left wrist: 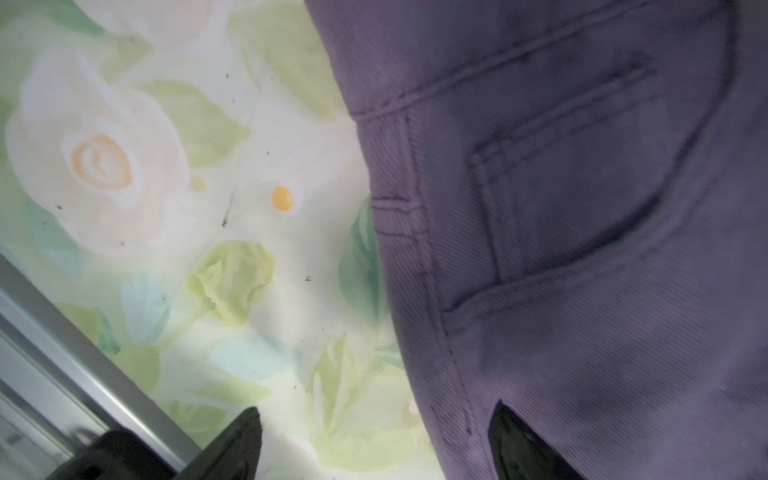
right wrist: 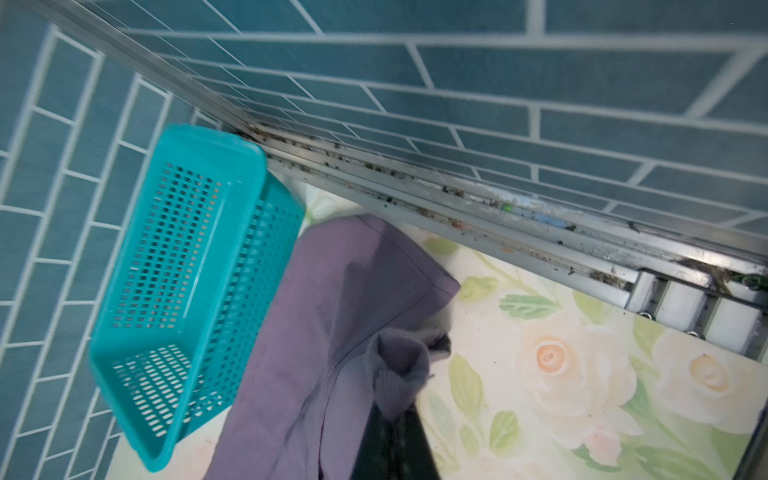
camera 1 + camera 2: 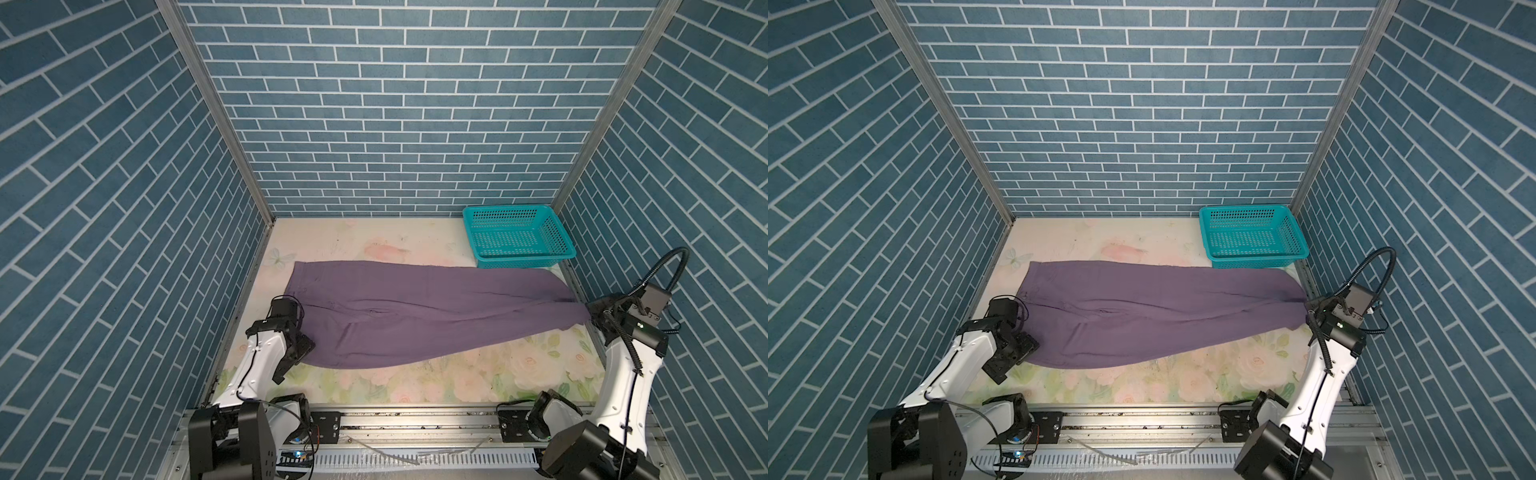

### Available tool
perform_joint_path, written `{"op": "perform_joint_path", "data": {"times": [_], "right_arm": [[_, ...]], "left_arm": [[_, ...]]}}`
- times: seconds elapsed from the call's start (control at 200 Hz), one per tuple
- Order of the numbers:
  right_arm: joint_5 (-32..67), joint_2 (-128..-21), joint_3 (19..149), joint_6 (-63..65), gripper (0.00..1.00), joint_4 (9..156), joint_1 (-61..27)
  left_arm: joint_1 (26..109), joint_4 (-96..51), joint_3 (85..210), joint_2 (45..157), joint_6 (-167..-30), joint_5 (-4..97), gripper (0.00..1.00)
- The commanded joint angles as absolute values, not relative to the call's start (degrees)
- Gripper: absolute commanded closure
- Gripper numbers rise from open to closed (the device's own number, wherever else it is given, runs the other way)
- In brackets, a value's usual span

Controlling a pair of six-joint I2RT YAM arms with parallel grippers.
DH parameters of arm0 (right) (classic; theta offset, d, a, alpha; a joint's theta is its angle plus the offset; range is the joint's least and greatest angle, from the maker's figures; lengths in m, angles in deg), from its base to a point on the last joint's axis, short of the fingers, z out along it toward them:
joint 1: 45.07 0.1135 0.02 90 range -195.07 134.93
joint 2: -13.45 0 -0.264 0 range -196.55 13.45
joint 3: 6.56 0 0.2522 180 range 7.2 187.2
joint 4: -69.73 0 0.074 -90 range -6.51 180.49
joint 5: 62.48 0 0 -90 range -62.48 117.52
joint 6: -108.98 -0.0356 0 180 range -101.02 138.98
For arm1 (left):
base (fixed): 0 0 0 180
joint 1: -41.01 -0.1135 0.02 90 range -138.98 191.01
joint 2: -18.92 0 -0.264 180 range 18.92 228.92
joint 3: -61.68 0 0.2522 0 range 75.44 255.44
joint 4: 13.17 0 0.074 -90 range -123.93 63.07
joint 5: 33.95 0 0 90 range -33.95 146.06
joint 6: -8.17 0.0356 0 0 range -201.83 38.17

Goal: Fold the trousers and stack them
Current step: 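Lift the leg hem with the right gripper and pull it away from the left gripper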

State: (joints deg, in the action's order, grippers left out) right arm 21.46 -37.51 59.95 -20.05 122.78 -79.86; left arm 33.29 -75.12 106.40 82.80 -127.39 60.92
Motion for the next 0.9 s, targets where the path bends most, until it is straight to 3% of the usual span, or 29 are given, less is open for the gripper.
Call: {"op": "perform_joint_path", "data": {"times": [0.0,0.075,0.14,0.68,0.7,0.77,0.82,0.86,0.895], "right_arm": [[21.5,-35.4,64.3,-22.8,1.00,128.3,-80.0],[21.1,-34.9,66.3,-23.3,1.00,129.5,-79.9],[20.9,-34.6,67.7,-23.5,1.00,130.2,-79.9],[21.5,-39.9,76.1,-25.0,1.00,128.1,-79.9],[21.5,-39.8,76.1,-24.9,1.00,128.0,-79.9],[21.9,-39.7,75.9,-24.6,1.00,127.9,-79.9],[22.1,-39.6,75.3,-24.5,1.00,127.7,-80.0],[22.0,-39.5,74.9,-24.5,1.00,127.4,-79.9],[21.9,-39.4,74.5,-24.5,1.00,127.2,-80.0]], "left_arm": [[32.9,-71.0,104.6,85.2,-126.8,60.1,0.43],[32.9,-68.9,104.7,86.8,-126.2,58.4,0.79],[33.0,-69.1,105.9,88.0,-125.9,58.3,1.00],[27.9,-84.9,129.6,76.5,-122.8,59.9,1.00],[27.9,-84.9,129.0,76.5,-122.7,59.8,0.96],[27.9,-84.3,125.6,76.4,-122.4,60.0,0.63],[27.9,-83.6,123.0,76.5,-122.6,59.9,0.46],[28.0,-82.5,121.0,76.5,-122.7,59.4,0.33],[28.0,-81.4,119.5,76.6,-122.8,59.3,0.29]]}}
